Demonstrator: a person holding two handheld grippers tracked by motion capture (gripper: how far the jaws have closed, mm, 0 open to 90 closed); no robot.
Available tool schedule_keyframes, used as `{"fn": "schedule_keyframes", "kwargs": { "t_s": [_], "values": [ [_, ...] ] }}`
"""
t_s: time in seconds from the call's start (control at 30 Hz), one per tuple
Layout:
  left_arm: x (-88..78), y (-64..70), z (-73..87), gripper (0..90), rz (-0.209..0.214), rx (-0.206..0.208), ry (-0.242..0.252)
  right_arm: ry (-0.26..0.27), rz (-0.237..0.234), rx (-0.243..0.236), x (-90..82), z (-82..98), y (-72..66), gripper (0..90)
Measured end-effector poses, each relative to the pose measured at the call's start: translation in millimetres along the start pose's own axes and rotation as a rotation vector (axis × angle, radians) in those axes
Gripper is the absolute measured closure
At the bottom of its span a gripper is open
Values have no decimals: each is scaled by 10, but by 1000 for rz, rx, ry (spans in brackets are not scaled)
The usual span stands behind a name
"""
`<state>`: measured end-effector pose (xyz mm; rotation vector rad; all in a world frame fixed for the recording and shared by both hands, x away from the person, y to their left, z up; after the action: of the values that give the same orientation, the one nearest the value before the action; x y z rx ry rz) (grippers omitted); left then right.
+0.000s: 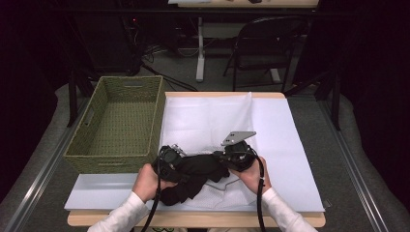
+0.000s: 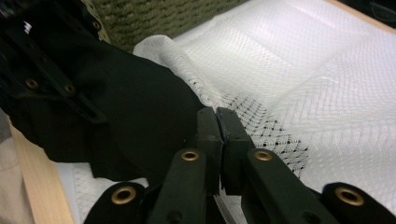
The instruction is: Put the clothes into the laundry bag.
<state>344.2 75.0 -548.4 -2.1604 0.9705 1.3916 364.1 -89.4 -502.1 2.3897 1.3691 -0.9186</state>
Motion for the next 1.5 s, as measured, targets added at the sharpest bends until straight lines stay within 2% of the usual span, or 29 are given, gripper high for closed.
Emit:
{"fn": "schedule_keyframes", "kwargs": {
  "t_s": [0.03, 0.13, 0.33, 0.43, 0.5, 0.57, 0.6, 0.77, 0.9, 0.97, 1.03, 1.07, 1.1, 1.13, 1.2, 1.27, 1.3, 1.4, 1.5],
  "values": [
    [5, 16, -31, 642, 3, -27, 24, 9, 0, -2, -13, -17, -10, 891],
    [34, 35, -74, 637, -33, -34, 21, 20, -3, -5, -27, -41, -34, 891],
    [85, 56, -173, 632, -43, -86, 51, 28, -16, -8, -27, -64, -84, 891],
    [149, 67, -193, 608, -69, -68, 24, 27, -24, -5, -30, -62, -88, 891],
    [172, 73, -178, 586, -65, -55, 17, 21, -33, 5, -25, -44, -84, 891],
    [187, 59, -157, 523, -60, -41, 20, 15, -44, 9, -14, -17, -78, 890],
    [188, 61, -148, 459, -54, -29, 18, 5, -59, 22, 0, 10, -81, 890],
    [148, 60, -114, 234, -56, 30, 22, -40, -70, 30, 54, 95, -88, 883],
    [152, 103, -65, 168, -9, 79, -14, -78, -69, 24, 92, 142, -55, 853],
    [207, 134, -24, 179, 20, 105, -39, -97, -73, 28, 116, 168, -41, 830],
    [267, 135, 11, 199, 4, 114, -61, -109, -75, 24, 134, 186, -22, 797],
    [281, 142, 24, 232, 1, 139, -62, -122, -73, 23, 143, 197, -12, 791],
    [287, 147, 30, 276, -9, 148, -59, -127, -70, 25, 147, 206, -10, 790],
    [290, 141, 31, 319, -19, 145, -49, -135, -65, 16, 153, 213, -5, 790],
    [282, 131, 38, 417, -7, 142, -35, -165, -51, 4, 177, 237, 0, 790],
    [281, 120, 44, 527, 5, 110, -12, -176, -52, -7, 197, 256, 5, 840],
    [278, 105, 46, 568, 7, 107, -6, -176, -47, -9, 200, 257, 6, 861],
    [267, 99, 45, 625, -4, 88, 15, -165, -43, -4, 187, 239, 3, 888],
    [247, 90, 29, 644, -11, 49, 27, -148, -43, -1, 165, 203, 1, 891]
  ]
}}
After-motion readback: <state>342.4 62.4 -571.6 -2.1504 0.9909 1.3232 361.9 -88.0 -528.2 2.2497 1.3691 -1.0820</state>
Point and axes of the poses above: each handheld gripper's, and its own axes: x roughly forward along the jaws, z roughly out of its underside, y roughly to its right, the point moved 7 cm from there along x, roughly forward along the jaws, and after that the axes turned 8 degrees about -z, right-handed, at the moved point
